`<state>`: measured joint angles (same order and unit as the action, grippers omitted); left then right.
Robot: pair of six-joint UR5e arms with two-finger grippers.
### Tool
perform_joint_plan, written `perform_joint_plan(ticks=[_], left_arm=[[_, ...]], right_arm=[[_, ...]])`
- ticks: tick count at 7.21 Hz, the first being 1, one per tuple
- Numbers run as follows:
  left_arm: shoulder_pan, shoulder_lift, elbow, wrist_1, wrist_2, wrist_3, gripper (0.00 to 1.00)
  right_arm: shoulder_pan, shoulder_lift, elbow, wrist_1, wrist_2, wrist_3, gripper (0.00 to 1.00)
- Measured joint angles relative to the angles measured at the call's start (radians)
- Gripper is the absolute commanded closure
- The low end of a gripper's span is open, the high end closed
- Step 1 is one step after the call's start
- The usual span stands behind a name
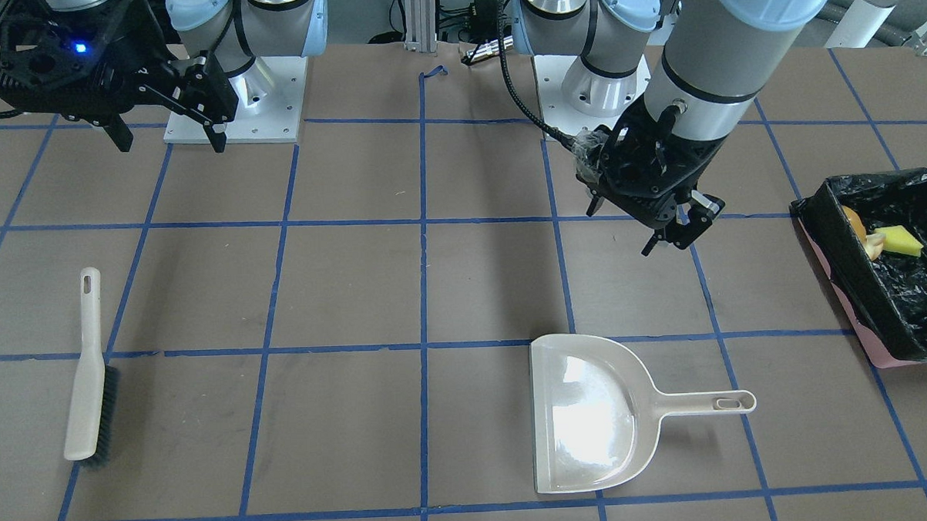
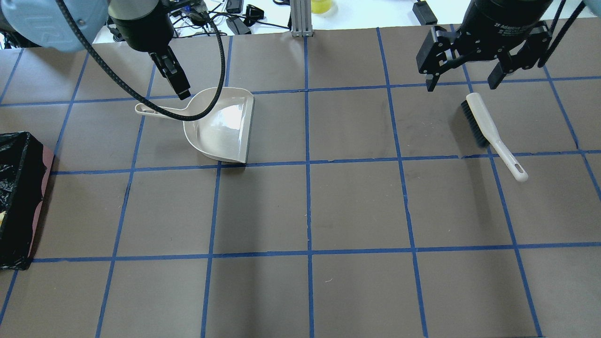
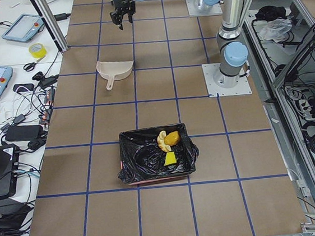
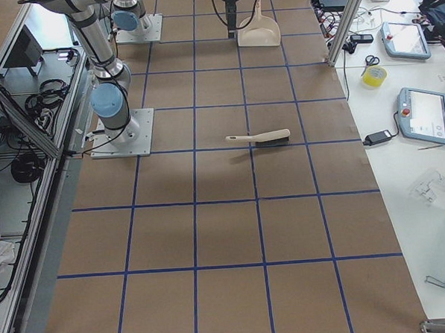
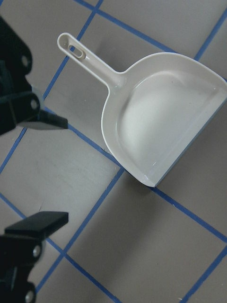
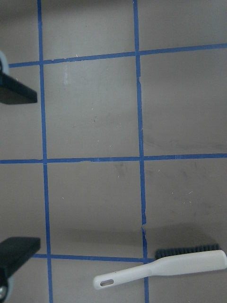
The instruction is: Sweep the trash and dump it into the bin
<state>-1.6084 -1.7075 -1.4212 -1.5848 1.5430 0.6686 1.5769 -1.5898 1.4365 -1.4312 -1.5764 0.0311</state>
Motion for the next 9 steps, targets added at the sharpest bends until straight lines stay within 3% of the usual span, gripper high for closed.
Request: perform_joint_plan(ticks=[4,9], left_arm=[[0.008,0.070,-0.040,0.003,-0.026,-0.404,0.00],[0.017,0.096,-0.076,0.031,0.070,-0.498,0.00]], right_arm=[[0.000,0.000,-0.001,0.000,0.002,0.000,0.00],[0.000,0.000,0.000,-0.001,0.002,0.001,0.00]])
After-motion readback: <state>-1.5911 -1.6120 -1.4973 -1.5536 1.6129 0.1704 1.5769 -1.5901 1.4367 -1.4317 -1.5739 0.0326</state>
